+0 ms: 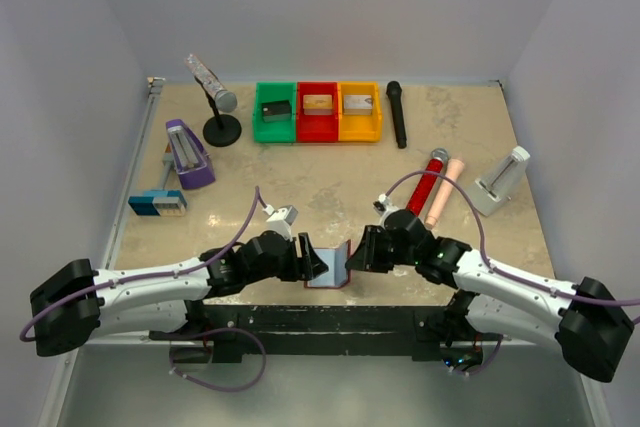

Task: Take the credit cards out of the card holder
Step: Place the card holder at the center of the board.

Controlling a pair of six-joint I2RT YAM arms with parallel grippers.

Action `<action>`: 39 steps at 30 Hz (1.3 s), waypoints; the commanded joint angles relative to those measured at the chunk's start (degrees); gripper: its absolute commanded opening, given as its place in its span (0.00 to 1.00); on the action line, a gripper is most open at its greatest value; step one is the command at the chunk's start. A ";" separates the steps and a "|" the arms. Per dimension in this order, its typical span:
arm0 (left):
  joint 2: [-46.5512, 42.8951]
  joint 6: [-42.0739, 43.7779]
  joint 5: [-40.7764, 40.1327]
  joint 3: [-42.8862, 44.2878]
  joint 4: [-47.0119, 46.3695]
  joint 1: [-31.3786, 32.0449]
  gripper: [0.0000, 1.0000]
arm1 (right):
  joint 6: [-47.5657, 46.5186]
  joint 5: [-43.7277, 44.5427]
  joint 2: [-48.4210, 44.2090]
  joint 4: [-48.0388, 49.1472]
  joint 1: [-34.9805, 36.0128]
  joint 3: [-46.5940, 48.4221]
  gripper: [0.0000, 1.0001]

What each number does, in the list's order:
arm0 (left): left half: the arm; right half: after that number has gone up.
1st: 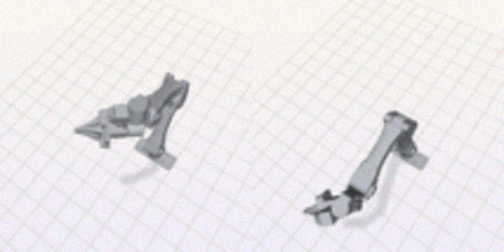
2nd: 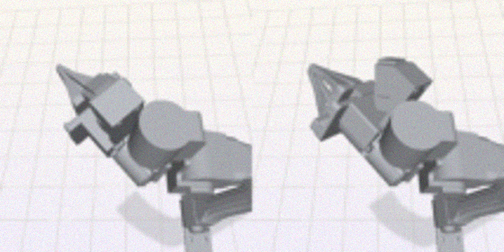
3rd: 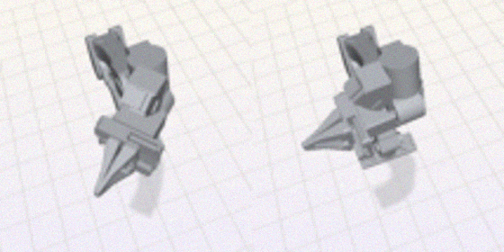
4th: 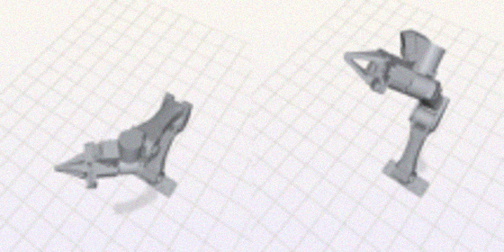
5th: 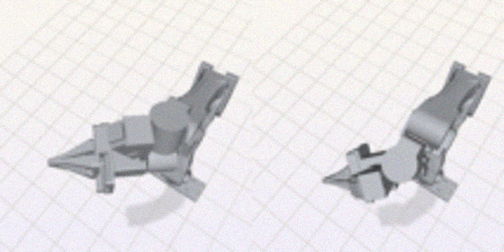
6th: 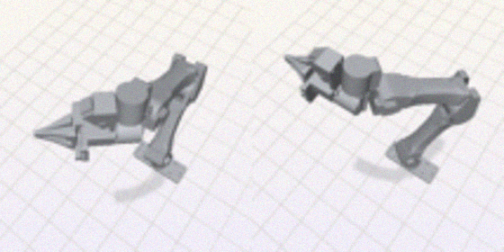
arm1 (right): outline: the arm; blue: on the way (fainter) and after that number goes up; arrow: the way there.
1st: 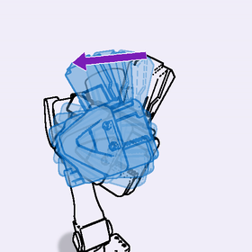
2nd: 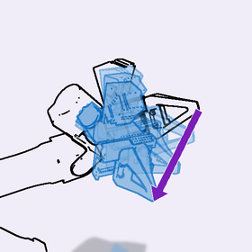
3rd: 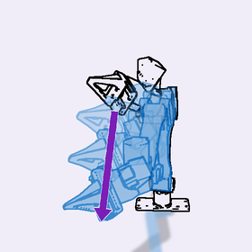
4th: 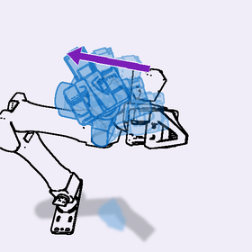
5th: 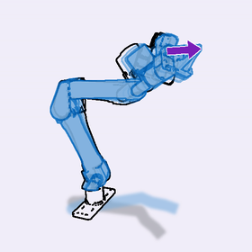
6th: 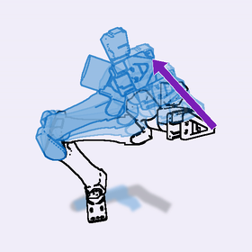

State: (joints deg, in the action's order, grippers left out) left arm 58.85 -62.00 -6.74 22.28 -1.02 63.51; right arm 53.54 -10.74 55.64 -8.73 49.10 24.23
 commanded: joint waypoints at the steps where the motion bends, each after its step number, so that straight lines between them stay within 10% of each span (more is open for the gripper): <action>1: -1.02 -0.49 -1.08 0.74 -1.09 -0.05 0.66 | 1.31 2.92 -1.76 -0.05 -0.15 -0.32 0.22; 13: 1.61 2.23 0.32 4.69 -0.92 -0.05 0.66 | 0.87 2.39 -1.58 -0.93 -0.15 0.73 0.00; 39: 15.77 4.96 6.39 15.25 5.67 0.13 0.68 | 1.39 0.64 -3.87 -3.05 -0.06 2.14 0.00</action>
State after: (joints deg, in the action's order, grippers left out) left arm 74.74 -58.72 -0.95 35.05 3.84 63.51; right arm 54.43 -10.00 53.15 -12.16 49.10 24.21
